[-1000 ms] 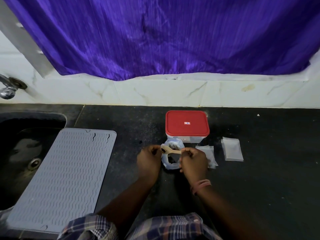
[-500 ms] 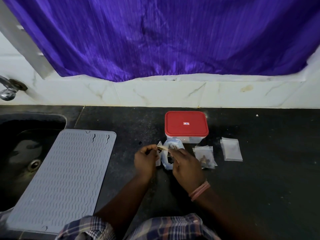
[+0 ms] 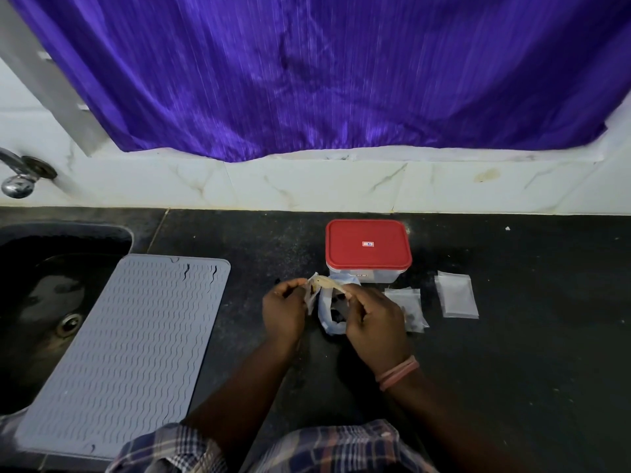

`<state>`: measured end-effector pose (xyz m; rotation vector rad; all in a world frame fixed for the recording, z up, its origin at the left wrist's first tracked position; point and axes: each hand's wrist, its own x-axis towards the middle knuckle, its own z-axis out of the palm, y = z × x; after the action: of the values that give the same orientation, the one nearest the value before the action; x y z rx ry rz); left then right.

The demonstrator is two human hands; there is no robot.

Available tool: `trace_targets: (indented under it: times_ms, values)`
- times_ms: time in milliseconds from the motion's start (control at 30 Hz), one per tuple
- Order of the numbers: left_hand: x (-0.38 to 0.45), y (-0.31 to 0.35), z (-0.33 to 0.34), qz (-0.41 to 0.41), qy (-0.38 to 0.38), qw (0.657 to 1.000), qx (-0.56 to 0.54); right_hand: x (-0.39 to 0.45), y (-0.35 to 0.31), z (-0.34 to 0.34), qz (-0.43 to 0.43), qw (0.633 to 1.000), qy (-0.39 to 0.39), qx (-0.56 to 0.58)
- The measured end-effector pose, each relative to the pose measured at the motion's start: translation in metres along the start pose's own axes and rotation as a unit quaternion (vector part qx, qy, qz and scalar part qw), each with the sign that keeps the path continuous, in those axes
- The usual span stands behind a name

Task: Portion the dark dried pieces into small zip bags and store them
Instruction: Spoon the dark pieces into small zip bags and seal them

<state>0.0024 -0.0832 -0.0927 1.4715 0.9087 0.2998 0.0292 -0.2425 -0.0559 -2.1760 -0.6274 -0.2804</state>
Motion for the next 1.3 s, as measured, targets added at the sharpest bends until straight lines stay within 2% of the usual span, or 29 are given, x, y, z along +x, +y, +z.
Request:
trace_targets:
  times_ms: [100,233,300,367,467,567,700,767,833,867,933,967,1067,1233,1300]
  values:
    - [0.003,0.004,-0.003,0.008,0.008,0.999,0.049,0.0,0.001,-0.001,-0.007,1.0,0.019,0.019]
    - [0.008,0.014,-0.005,0.005,0.057,0.99,0.128,0.002,0.012,-0.001,0.152,0.981,0.086,0.079]
    - [0.009,0.015,-0.006,0.003,0.076,0.989,0.126,0.001,0.023,-0.002,0.191,0.976,0.087,0.054]
    - [0.007,0.015,-0.007,-0.001,0.062,0.991,0.118,-0.001,0.029,-0.002,0.219,0.973,0.07,0.025]
    - [0.006,0.01,-0.005,-0.024,0.032,0.993,0.112,-0.003,0.034,0.0,0.215,0.976,0.023,-0.029]
    - [0.01,0.006,-0.006,-0.043,0.045,0.985,0.161,-0.004,0.035,0.007,0.19,0.979,-0.033,-0.066]
    - [0.006,0.007,-0.017,0.022,0.042,0.948,0.314,-0.003,0.029,0.013,0.186,0.979,-0.051,-0.071]
    - [0.006,0.012,-0.022,0.04,0.025,0.94,0.338,-0.005,0.03,0.014,0.19,0.978,-0.051,-0.068]
    - [0.009,0.02,-0.023,0.021,-0.019,0.969,0.244,-0.007,0.031,0.014,0.194,0.978,-0.052,-0.052]
    - [0.008,0.026,-0.021,-0.025,-0.051,0.985,0.161,-0.007,0.031,0.013,0.198,0.978,-0.054,-0.046]
    - [0.007,0.029,-0.022,-0.132,-0.086,0.987,0.03,-0.008,0.032,0.014,0.213,0.975,-0.052,-0.035]
    - [0.012,0.024,-0.023,-0.154,-0.08,0.984,0.033,-0.009,0.032,0.014,0.218,0.974,-0.045,-0.031]
    - [0.016,0.009,-0.026,-0.146,-0.042,0.982,0.109,-0.009,0.034,0.015,0.222,0.974,-0.02,-0.031]
    - [0.011,0.02,-0.02,-0.102,-0.042,0.987,0.114,-0.012,0.038,0.018,0.246,0.969,-0.001,-0.023]
    - [0.011,0.024,-0.017,-0.109,-0.057,0.988,0.093,-0.011,0.038,0.021,0.262,0.965,-0.002,-0.011]
